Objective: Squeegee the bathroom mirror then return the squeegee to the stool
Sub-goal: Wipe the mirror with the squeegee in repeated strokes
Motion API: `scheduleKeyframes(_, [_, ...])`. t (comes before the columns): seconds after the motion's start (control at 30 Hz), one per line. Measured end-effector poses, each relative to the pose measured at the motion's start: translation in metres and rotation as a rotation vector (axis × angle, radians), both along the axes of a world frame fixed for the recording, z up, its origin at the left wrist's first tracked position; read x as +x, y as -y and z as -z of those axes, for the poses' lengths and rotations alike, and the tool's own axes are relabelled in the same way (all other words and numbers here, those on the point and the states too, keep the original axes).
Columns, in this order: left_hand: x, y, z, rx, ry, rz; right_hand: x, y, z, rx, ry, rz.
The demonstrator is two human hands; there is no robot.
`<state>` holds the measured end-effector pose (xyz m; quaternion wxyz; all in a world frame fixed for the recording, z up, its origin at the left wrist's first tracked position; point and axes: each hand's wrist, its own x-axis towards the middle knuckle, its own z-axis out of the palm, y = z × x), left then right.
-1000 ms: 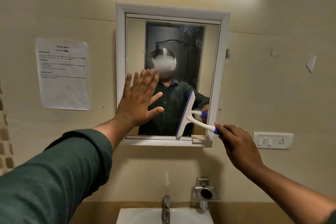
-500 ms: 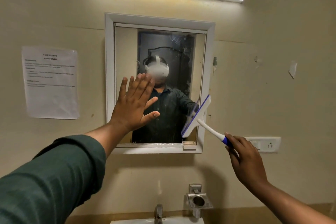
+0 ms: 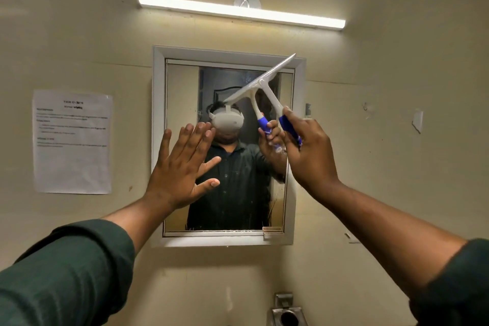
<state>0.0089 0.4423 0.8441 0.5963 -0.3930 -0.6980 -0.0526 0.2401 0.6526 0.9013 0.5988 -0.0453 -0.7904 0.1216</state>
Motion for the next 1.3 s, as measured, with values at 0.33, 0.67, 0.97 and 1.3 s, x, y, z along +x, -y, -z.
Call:
scheduleKeyframes(0.33, [0.006,-0.004,-0.023,0.018,-0.028,0.000,-0.023,-0.007,-0.014,-0.080,-0.040,0.020])
scheduleKeyframes(0.67, [0.009,-0.014,-0.029,0.039,-0.023,-0.014,-0.019,-0.009,0.026,-0.132,-0.006,0.038])
scheduleKeyframes(0.97, [0.002,-0.007,-0.018,0.030,-0.044,-0.001,-0.007,0.004,0.114,-0.224,0.066,0.016])
scheduleKeyframes(1.3, [-0.006,0.006,-0.018,0.067,-0.048,0.046,0.005,0.023,0.227,-0.385,0.139,0.015])
